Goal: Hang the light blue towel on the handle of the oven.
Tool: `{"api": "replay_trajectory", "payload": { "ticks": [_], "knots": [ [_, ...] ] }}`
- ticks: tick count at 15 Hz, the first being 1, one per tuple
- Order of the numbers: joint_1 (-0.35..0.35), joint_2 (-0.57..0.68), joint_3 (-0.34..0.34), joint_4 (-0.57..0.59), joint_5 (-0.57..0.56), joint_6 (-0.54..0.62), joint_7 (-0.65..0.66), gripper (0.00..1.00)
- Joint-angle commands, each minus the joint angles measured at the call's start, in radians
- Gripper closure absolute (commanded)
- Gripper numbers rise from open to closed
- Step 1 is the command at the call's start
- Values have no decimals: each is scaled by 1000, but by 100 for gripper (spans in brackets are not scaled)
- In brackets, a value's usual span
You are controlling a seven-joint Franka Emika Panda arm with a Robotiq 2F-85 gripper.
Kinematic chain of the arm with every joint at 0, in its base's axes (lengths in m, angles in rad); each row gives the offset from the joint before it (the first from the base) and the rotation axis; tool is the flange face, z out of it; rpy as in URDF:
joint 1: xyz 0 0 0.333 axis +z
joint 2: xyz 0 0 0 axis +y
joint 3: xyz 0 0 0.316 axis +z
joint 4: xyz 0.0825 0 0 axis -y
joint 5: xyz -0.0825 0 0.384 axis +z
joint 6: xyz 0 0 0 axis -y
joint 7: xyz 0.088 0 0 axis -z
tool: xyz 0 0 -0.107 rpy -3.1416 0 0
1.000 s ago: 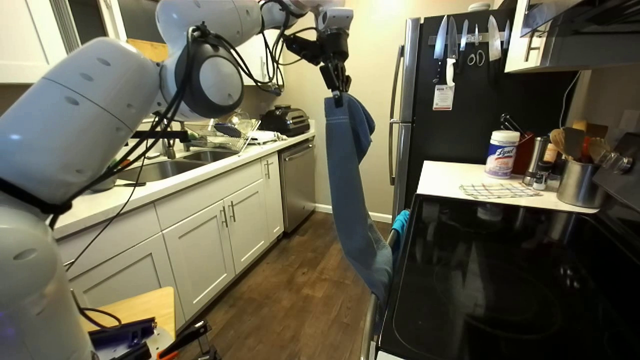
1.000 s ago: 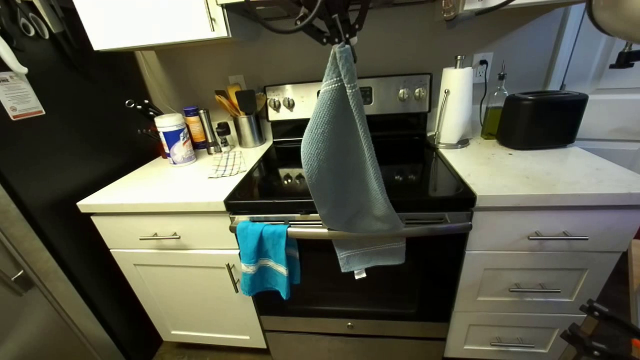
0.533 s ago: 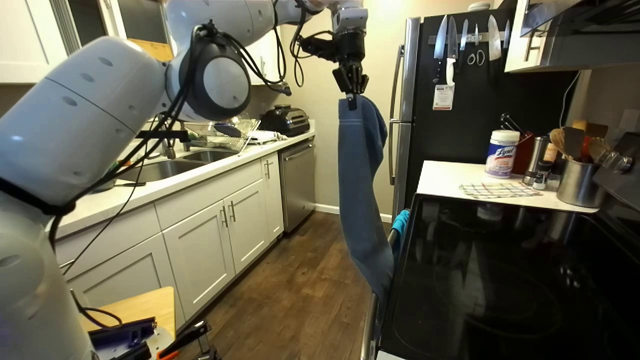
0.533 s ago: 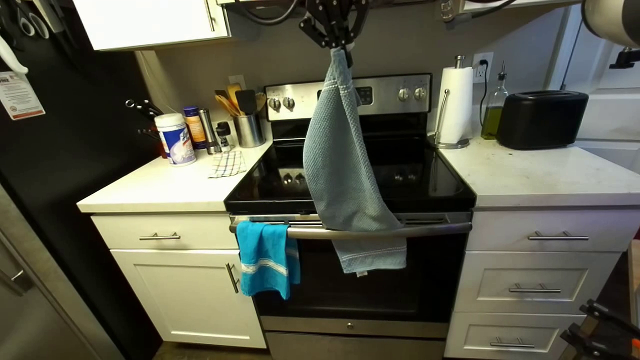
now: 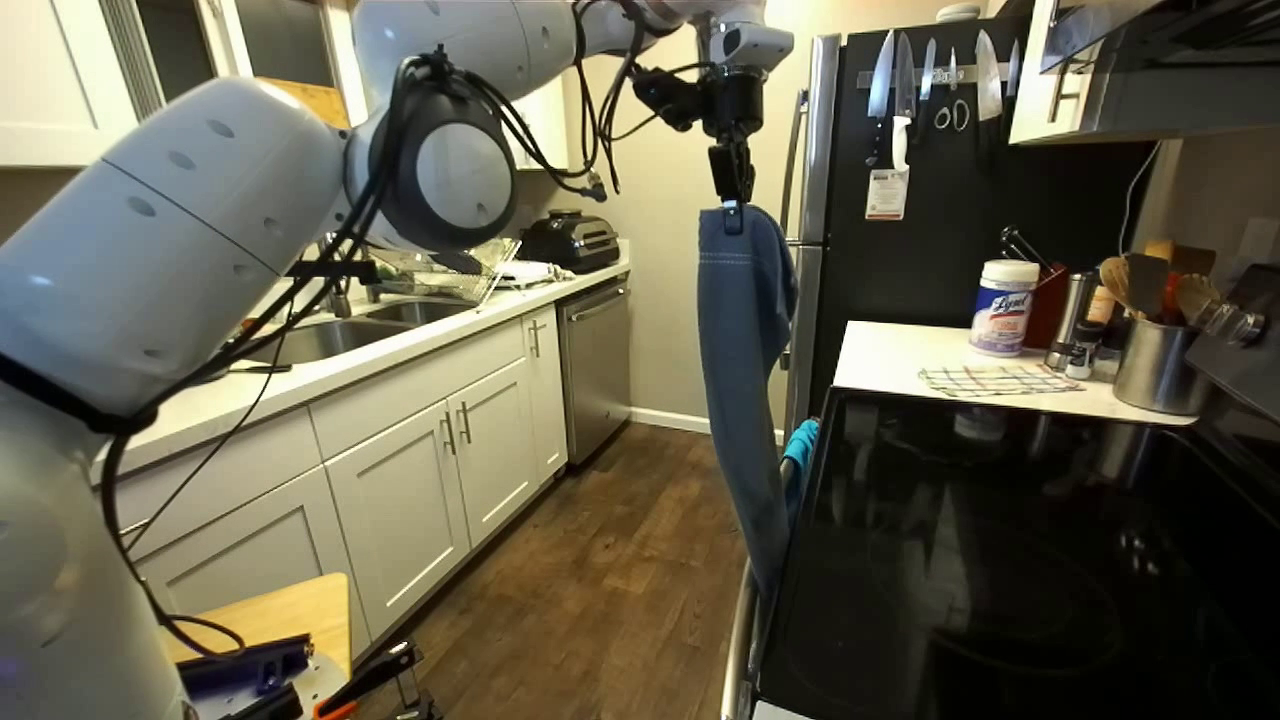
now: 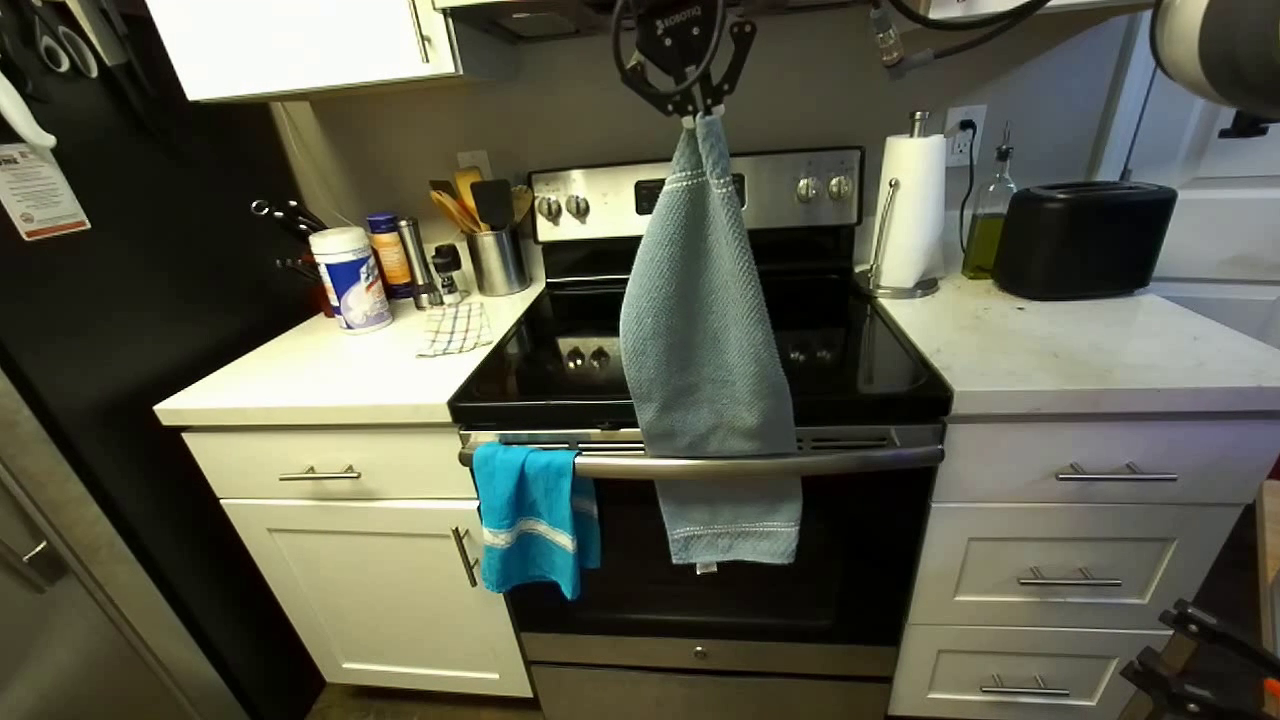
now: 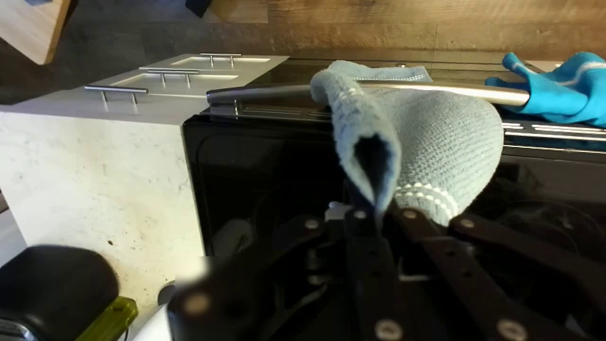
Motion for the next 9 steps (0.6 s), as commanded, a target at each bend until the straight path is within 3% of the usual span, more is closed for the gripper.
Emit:
{"api": "replay_trajectory", "payload": {
  "ticks": [1,9],
  "knots": [
    [-15,7,-14,-19,-24,5,-180,99],
    [-29,69,-62,-11,-60,42,-389,99]
  ]
}}
